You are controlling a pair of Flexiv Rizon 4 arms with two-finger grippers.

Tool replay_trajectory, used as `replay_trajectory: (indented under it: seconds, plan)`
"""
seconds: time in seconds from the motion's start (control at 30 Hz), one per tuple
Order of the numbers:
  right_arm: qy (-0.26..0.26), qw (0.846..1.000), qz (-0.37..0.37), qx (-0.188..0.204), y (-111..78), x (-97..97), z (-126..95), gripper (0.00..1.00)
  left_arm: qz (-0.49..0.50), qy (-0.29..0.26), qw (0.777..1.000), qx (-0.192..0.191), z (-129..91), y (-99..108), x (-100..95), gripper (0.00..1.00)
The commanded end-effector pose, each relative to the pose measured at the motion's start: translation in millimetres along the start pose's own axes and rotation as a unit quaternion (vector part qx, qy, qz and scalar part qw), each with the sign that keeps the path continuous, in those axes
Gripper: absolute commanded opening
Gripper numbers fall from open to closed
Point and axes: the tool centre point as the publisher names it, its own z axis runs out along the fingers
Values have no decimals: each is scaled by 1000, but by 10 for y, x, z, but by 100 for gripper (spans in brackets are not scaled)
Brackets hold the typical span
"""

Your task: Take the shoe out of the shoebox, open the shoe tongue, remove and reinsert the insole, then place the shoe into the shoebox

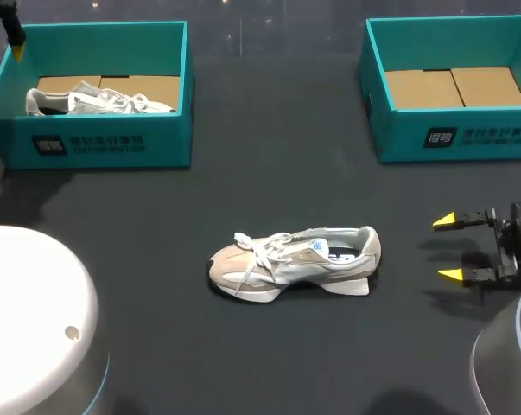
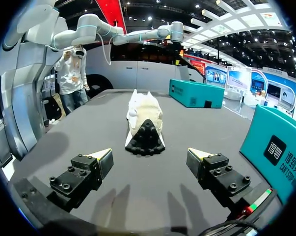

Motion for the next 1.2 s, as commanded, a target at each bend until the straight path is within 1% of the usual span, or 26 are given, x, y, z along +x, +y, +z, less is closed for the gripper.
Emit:
replay_trajectory:
  seconds: [0.03, 0.33, 0.5, 0.7, 0.77, 0.8, 0.93, 1.2]
  plan:
    - [-7, 1000, 2, 1, 43, 44, 110, 100, 1, 1, 1000, 0, -3, -2, 3, 100]
    - [-12, 1000, 11, -6, 139, 81, 355, 100, 1, 1, 1000, 0, -3, -2, 3, 100]
    - [-15, 1000, 25, -9, 119, 117, 499, 100, 1, 1, 1000, 0, -3, -2, 3, 100]
    - [-23, 999, 40, -10, 101, 168, 602, 100, 1, 1, 1000, 0, -3, -2, 3, 100]
    - [-19, 999, 49, -10, 100, 181, 626, 95, 1, 1, 1000, 0, -3, -2, 3, 100]
    - [-20, 998, 53, -10, 100, 187, 638, 94, 1, 1, 1000, 0, -3, -2, 3, 100]
    - [-17, 998, 62, -8, 92, 190, 681, 100, 1, 1, 1000, 0, -3, -2, 3, 100]
    - [-13, 997, 72, -10, 49, 147, 816, 100, 1, 1, 1000, 0, -3, -2, 3, 100]
